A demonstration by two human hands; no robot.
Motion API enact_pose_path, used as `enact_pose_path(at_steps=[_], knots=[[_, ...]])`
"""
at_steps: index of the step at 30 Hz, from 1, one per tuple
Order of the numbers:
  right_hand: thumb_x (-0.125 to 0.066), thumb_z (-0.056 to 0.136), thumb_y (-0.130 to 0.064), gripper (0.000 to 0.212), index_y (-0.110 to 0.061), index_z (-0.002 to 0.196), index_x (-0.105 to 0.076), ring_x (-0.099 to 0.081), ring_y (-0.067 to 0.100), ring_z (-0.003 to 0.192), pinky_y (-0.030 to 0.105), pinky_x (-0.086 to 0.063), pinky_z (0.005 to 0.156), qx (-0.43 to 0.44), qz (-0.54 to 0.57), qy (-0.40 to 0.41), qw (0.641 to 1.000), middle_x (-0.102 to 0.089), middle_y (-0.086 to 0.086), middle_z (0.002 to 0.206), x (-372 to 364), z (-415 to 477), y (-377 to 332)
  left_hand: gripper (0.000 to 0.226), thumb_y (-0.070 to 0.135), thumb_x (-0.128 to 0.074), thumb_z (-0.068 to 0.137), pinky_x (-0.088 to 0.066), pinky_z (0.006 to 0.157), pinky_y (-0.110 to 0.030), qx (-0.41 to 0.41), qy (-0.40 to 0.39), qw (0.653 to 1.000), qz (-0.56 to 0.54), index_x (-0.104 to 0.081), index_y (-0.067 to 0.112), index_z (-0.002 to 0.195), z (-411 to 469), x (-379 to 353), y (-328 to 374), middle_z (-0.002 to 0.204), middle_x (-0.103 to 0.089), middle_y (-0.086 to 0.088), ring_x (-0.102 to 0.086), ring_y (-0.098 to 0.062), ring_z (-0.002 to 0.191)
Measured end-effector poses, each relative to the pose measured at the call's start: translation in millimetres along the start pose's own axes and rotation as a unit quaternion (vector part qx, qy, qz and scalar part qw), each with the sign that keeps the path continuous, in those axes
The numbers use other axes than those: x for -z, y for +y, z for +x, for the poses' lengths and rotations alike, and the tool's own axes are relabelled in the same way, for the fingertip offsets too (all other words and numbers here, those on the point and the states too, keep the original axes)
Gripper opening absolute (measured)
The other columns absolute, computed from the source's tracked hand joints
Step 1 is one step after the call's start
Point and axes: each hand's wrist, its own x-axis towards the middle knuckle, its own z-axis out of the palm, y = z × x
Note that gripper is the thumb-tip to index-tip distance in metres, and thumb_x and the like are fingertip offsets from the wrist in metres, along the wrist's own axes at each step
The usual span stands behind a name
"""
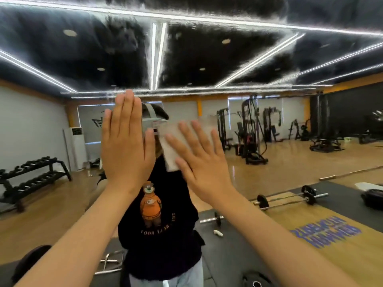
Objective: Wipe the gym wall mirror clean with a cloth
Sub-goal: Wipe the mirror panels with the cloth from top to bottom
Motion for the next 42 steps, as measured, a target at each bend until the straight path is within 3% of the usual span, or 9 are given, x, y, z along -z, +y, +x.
enact_pose_path(at_steps=[7,12,15,19,23,31,37,39,42], knots=[[-0.014,0.104,-0.041,0.054,-0.034,0.157,-0.011,0.006,0.015,0.153,0.054,-0.001,0.122,-0.243,0.026,0.027,0.969,-0.002,-0.002,0.167,16.5,-55.8,124.0,0.068,0.03,-0.037,0.1,0.007,0.124,-0.034,0.001,0.003,1.0,0.028,-0.013,0.005,0.157,-1.0,-3.5,3.9,0.166,-0.009,-0.011,-0.001,-0.02,0.154],[-0.01,0.102,-0.044,0.057,-0.03,0.158,-0.008,0.004,0.02,0.153,0.05,0.004,0.122,-0.364,0.035,0.079,0.927,-0.001,0.003,0.167,4.8,-46.7,84.4,0.067,0.029,-0.038,0.1,0.005,0.124,-0.036,-0.003,-0.003,0.999,0.033,-0.011,0.004,0.157,-1.4,-3.0,2.9,0.166,-0.007,-0.011,0.0,-0.021,0.154],[-0.016,0.103,-0.035,0.06,-0.031,0.157,0.008,0.002,0.025,0.152,0.059,-0.004,0.119,-0.282,0.005,0.058,0.958,0.006,0.005,0.165,-10.5,-41.5,8.4,0.067,0.029,-0.037,0.1,0.003,0.125,-0.037,-0.001,-0.009,1.0,-0.002,-0.013,0.005,0.158,-1.3,-0.7,2.0,0.166,-0.008,-0.01,-0.001,-0.02,0.154],[-0.02,0.106,-0.038,0.053,-0.028,0.157,-0.022,-0.004,0.028,0.154,0.06,-0.007,0.12,-0.086,0.054,0.0,0.995,-0.009,0.005,0.166,-28.9,-50.3,-87.3,0.063,0.018,-0.04,0.097,0.002,0.125,-0.038,-0.004,-0.004,0.995,-0.104,-0.02,0.003,0.156,-9.6,10.1,-1.4,0.165,-0.014,-0.012,-0.004,-0.022,0.153],[-0.026,0.106,-0.036,0.051,-0.032,0.156,-0.017,-0.009,0.021,0.154,0.052,-0.007,0.123,0.004,0.041,-0.017,0.999,-0.011,-0.003,0.165,-27.9,-67.8,-58.5,0.067,0.018,-0.041,0.097,0.005,0.124,-0.036,0.01,-0.027,0.997,-0.071,-0.016,0.003,0.157,-48.7,21.9,7.2,0.166,-0.008,-0.011,0.001,-0.02,0.154],[-0.013,0.106,-0.043,0.052,-0.032,0.157,-0.01,0.007,0.009,0.152,0.055,-0.005,0.12,-0.276,0.035,0.004,0.96,-0.007,-0.001,0.165,1.5,-133.6,98.6,0.073,0.024,-0.043,0.096,0.004,0.124,-0.038,0.02,-0.076,0.997,0.005,-0.008,0.005,0.157,-121.0,6.5,7.3,0.166,-0.002,-0.01,0.002,-0.021,0.154],[0.001,0.087,-0.051,0.06,-0.038,0.146,-0.005,0.004,0.024,0.153,0.046,0.002,0.121,-0.512,0.077,0.058,0.853,-0.001,0.007,0.166,-7.9,-108.3,50.3,0.066,0.029,-0.039,0.098,-0.005,0.125,-0.042,-0.024,-0.063,0.997,0.024,-0.019,0.003,0.156,-130.5,-8.3,5.2,0.165,-0.014,-0.011,-0.009,-0.023,0.153],[-0.001,0.091,-0.053,0.058,-0.042,0.148,0.0,0.008,0.021,0.153,0.043,0.007,0.12,-0.507,0.089,0.063,0.855,0.007,0.003,0.165,-17.3,-102.4,12.9,0.065,0.027,-0.039,0.098,-0.006,0.125,-0.043,-0.027,-0.058,0.998,0.028,-0.021,0.002,0.156,-131.2,-7.7,3.9,0.165,-0.015,-0.012,-0.01,-0.023,0.153],[-0.011,0.104,-0.047,0.056,-0.034,0.158,0.0,0.005,0.025,0.153,0.045,0.008,0.121,-0.388,0.082,0.029,0.918,0.008,0.004,0.166,-32.6,-115.4,-52.7,0.062,0.026,-0.034,0.1,-0.005,0.125,-0.043,-0.033,-0.066,0.997,0.03,-0.02,0.003,0.156,-131.6,-5.9,2.7,0.165,-0.015,-0.012,-0.01,-0.023,0.153]])
